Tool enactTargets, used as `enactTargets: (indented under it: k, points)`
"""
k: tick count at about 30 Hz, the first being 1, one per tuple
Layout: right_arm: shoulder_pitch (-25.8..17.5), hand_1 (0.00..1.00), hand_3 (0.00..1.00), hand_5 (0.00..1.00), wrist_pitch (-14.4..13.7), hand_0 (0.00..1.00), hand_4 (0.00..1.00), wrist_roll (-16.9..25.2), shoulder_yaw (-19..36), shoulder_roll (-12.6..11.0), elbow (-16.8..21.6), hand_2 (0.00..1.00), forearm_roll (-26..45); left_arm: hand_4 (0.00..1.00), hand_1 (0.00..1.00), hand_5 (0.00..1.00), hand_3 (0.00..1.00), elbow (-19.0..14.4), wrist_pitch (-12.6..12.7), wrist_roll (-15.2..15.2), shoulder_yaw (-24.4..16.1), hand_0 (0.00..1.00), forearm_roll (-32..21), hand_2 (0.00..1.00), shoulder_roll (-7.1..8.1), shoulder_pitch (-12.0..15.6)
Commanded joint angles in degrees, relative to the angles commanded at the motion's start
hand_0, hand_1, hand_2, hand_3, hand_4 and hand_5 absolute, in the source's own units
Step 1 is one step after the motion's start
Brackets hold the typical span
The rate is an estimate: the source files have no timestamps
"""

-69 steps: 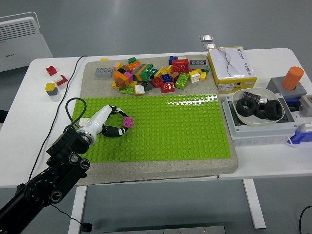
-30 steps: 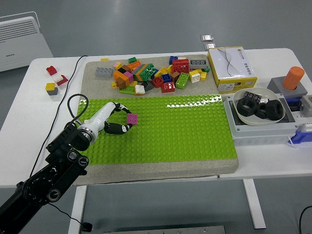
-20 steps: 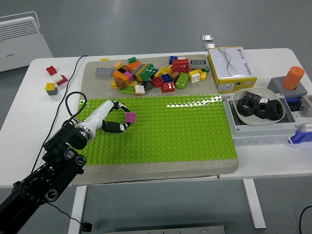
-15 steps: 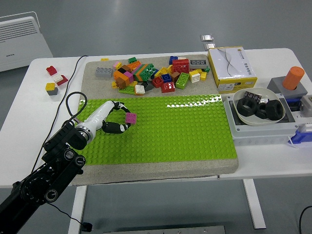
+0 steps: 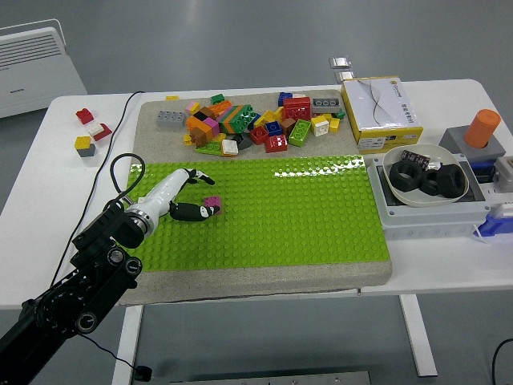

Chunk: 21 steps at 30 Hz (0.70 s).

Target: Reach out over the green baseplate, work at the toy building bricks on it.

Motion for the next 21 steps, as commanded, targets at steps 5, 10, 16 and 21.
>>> enactTargets:
  k: [5, 10, 16, 21]
  points:
    - [0.0, 0.668, 0.759, 0.981, 0.0, 0.667, 0.767, 0.0, -0.1, 0.0, 0.0, 0.731, 0.0, 0.901, 0.917, 0.235, 0.736, -0.5, 0.0, 0.0, -0.3, 0.941, 0.5, 0.933, 0.04, 0.2]
    - [0.0, 0.668, 0.758, 0.978, 0.0, 0.666, 0.767, 0.1, 0.1, 0.0, 0.0, 0.731, 0.0, 0.904, 0.918, 0.246, 0.735, -5.0, 0.7, 0.4, -1.9, 0.947, 3.8, 0.931, 0.65, 1.7]
    - [-0.3, 0.668, 0.757, 0.978, 0.0, 0.666, 0.766, 0.1, 0.2, -0.2, 0.0, 0.731, 0.0, 0.907, 0.912, 0.533, 0.675, -13.9, 5.5, 2.4, -2.9, 0.951, 11.7, 0.913, 3.93, 7.5]
    - [-0.4, 0.667, 0.757, 0.977, -0.1, 0.666, 0.765, 0.1, 0.1, -0.3, 0.0, 0.731, 0.0, 0.818, 0.907, 0.992, 0.648, -20.1, 9.6, 3.6, -0.7, 0.967, 18.9, 0.889, 5.23, 11.3]
